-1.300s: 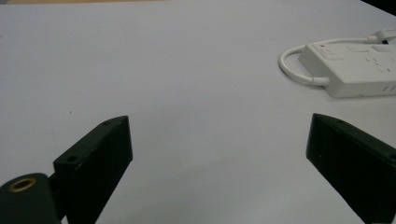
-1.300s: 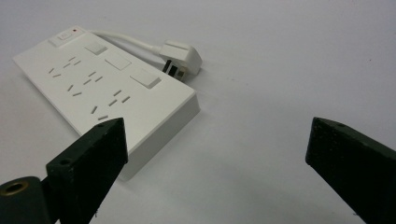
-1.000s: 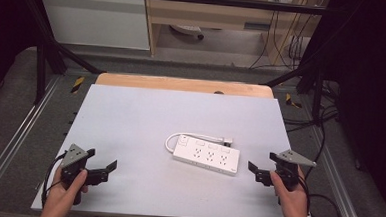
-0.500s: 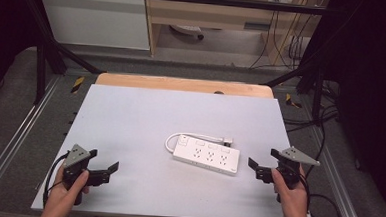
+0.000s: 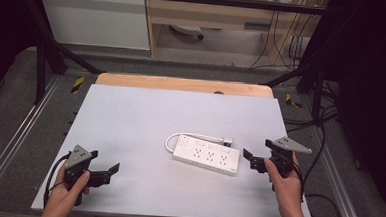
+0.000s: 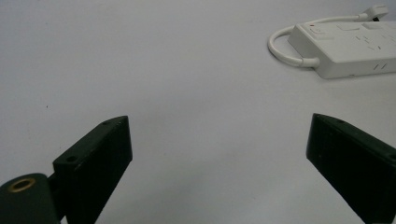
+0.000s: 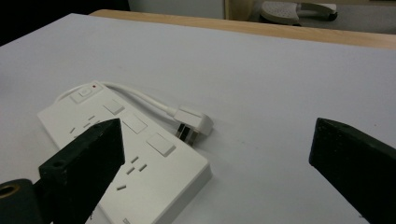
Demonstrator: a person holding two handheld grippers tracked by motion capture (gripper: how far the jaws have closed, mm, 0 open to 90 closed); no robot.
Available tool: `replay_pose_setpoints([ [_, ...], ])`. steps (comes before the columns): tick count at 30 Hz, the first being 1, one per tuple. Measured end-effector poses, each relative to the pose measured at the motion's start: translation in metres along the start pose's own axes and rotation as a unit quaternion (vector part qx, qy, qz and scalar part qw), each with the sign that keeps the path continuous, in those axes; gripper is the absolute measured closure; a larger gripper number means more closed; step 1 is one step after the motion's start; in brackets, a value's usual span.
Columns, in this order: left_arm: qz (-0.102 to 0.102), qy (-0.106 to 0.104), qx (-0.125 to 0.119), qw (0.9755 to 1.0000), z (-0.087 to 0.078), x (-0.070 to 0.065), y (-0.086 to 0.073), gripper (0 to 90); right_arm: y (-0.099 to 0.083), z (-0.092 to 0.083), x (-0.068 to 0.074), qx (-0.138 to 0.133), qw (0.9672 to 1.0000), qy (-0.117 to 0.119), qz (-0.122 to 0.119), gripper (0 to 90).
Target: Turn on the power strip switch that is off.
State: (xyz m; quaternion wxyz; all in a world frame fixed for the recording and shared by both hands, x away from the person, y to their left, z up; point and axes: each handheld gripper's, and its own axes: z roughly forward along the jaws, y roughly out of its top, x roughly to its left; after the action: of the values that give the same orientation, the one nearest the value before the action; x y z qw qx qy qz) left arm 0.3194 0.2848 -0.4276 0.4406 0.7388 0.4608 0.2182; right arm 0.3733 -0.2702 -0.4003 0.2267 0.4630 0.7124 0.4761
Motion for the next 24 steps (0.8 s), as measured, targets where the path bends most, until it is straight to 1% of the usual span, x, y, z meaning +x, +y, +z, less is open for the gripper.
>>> replay_pose_setpoints([
  [2, 0.001, -0.001, 0.000, 1.0000, 0.000, 0.000, 0.000, 7.0, 0.006, 0.002, 0.001, -0.006, 1.0000, 0.006, -0.001, 3.1],
  [5, 0.000, -0.001, 0.001, 1.0000, 0.000, 0.000, 0.000, 7.0, 0.014, 0.004, 0.002, -0.015, 0.9999, 0.003, 0.001, 2.7],
  [6, 0.000, -0.001, 0.001, 1.0000, 0.000, 0.000, 0.000, 7.0, 0.014, 0.004, 0.002, -0.015, 0.9999, 0.003, 0.001, 2.7],
  [7, 0.000, -0.002, 0.000, 1.0000, 0.000, 0.000, 0.000, 7.0, 0.018, 0.005, 0.003, -0.017, 0.9998, 0.002, -0.004, 2.7],
  [9, -0.001, -0.002, 0.000, 1.0000, 0.000, 0.000, 0.000, 7.0, 0.022, 0.007, 0.005, -0.021, 0.9998, 0.002, -0.004, 3.1],
  [14, -0.002, 0.000, 0.001, 1.0000, 0.000, 0.000, -0.001, 7.0, 0.028, 0.011, 0.006, -0.030, 0.9995, 0.006, 0.002, 4.5],
  [22, -0.005, -0.001, 0.000, 1.0000, 0.000, 0.001, -0.001, 7.0, 0.037, 0.018, 0.007, -0.031, 0.9995, 0.002, 0.000, 4.8],
  [24, -0.006, -0.001, -0.001, 1.0000, 0.000, 0.000, -0.001, 7.0, 0.040, 0.019, 0.009, -0.030, 0.9995, 0.000, -0.007, 4.4],
])
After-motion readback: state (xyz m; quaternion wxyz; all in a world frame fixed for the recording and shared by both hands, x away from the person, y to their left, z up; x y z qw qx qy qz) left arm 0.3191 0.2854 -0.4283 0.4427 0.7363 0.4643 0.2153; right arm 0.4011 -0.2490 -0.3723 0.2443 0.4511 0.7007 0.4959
